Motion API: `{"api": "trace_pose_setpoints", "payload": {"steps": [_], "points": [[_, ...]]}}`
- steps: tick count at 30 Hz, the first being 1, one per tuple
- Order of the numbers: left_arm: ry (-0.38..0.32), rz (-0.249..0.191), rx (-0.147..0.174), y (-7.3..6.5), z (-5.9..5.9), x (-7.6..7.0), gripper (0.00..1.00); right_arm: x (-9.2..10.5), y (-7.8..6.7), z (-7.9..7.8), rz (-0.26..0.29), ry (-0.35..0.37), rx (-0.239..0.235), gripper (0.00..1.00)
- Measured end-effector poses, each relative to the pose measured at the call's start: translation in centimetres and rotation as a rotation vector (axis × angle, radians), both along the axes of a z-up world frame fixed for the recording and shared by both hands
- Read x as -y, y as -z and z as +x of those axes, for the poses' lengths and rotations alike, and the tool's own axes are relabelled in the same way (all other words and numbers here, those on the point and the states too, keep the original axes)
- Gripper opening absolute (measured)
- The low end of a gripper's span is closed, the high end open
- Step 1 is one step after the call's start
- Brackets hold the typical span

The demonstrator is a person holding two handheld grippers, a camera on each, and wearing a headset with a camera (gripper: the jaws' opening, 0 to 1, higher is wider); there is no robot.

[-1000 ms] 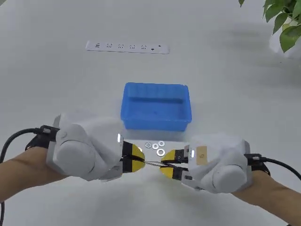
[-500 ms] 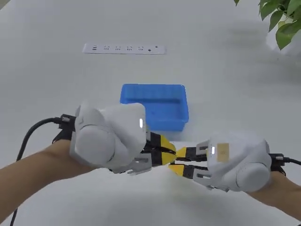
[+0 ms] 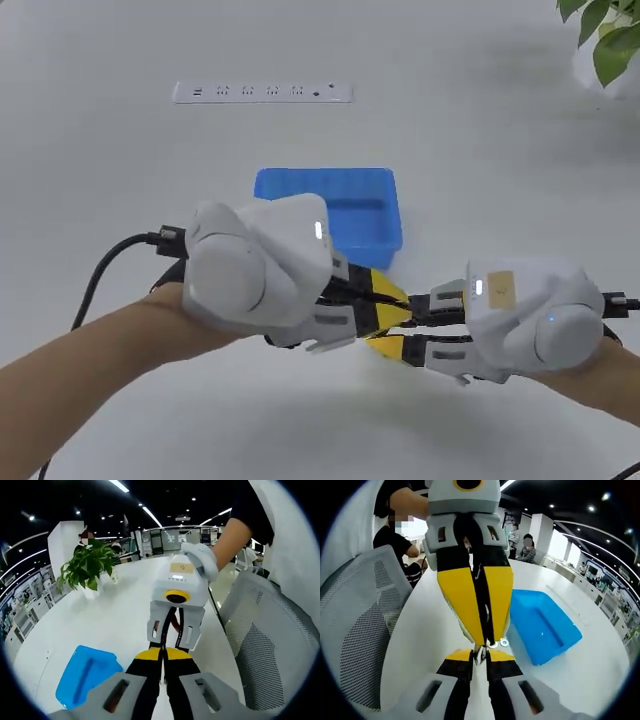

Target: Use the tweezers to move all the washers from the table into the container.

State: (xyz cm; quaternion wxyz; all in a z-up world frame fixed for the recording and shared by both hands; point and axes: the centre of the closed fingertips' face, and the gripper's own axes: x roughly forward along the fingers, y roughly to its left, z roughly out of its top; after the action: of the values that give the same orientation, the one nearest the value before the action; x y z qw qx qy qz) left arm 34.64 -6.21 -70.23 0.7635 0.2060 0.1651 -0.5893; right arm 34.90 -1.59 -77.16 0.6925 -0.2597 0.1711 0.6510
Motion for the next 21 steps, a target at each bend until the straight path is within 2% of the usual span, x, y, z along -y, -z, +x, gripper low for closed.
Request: {"api": "trace_pose_setpoints", "payload": {"steps": [3,6,7,8,9,11,19,21], "points": [[-0.001,0.007,0.013,-0.02,0.08,0.03,0.05,-0.09,0.08,-0.12,-0.003,-0.008,-0.01,0.09],[-0.007,0.0,-0.006,0.0,0.04,-0.12,0.05,-0.14,0.07,-0.18,0.0,-0.015,-0.008,0.08],[-0.005,0.002,0.0,0.02,0.01,-0.15,0.06,-0.15,0.07,-0.19,0.002,-0.015,-0.008,0.08],[-0.005,0.0,-0.009,0.05,-0.08,-0.18,0.06,-0.21,0.07,-0.2,0.008,-0.01,-0.02,0.07],[-0.009,-0.009,-0.036,0.09,-0.26,-0.18,0.06,-0.21,0.06,-0.27,0.009,-0.015,-0.02,0.07],[-0.01,-0.01,-0.026,0.03,-0.17,-0.23,0.06,-0.19,0.01,-0.29,0.011,-0.019,-0.015,0.07],[0.005,-0.008,-0.036,0.05,-0.3,-0.66,0.09,-0.23,-0.02,-0.23,0.016,-0.017,-0.027,0.07],[0.008,-0.006,-0.031,-0.03,-0.3,-0.76,0.09,-0.19,-0.01,-0.18,0.018,-0.014,-0.031,0.07]]}}
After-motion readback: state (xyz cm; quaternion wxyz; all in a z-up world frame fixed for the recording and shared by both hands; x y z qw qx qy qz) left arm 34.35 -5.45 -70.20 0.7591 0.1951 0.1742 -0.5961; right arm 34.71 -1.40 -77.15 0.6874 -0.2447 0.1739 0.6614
